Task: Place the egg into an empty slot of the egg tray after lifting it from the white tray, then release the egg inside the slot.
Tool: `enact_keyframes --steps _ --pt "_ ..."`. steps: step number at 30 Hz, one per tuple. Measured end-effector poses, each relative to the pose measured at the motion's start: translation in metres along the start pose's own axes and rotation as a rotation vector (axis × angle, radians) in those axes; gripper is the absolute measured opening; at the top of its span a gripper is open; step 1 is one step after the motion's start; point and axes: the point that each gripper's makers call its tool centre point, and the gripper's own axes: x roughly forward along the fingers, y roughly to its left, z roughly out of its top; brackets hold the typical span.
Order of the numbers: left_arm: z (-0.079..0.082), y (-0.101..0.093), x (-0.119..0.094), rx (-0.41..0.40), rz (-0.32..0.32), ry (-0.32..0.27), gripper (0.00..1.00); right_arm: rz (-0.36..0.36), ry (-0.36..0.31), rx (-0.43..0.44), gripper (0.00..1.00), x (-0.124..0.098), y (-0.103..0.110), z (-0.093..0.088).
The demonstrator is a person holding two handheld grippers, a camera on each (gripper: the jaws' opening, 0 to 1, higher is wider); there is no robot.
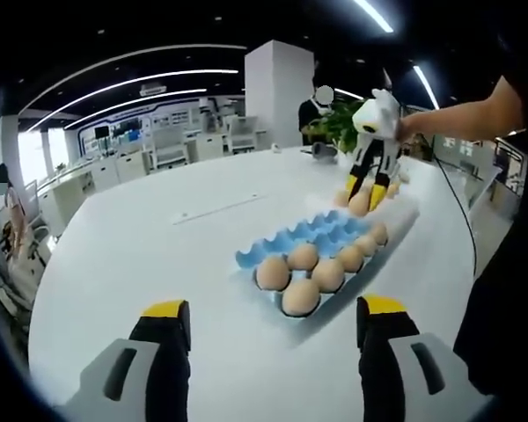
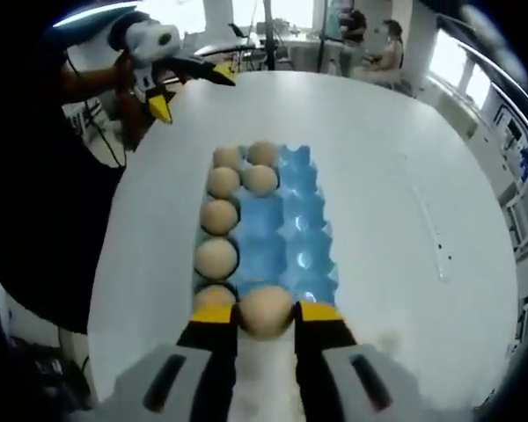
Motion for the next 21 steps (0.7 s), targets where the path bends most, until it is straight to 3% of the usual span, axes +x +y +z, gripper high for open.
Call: enact_keyframes --steps 13,21 --pt "-0.001 0.002 0.001 0.001 0.003 -0.003 0.77 0.043 -0.049 -0.066 0.24 0.026 0.003 0.043" --pt "-0.003 0.002 -0.001 0.004 0.003 -0.002 0.75 0.067 -0.054 -0.095 0.24 0.042 0.003 0.059"
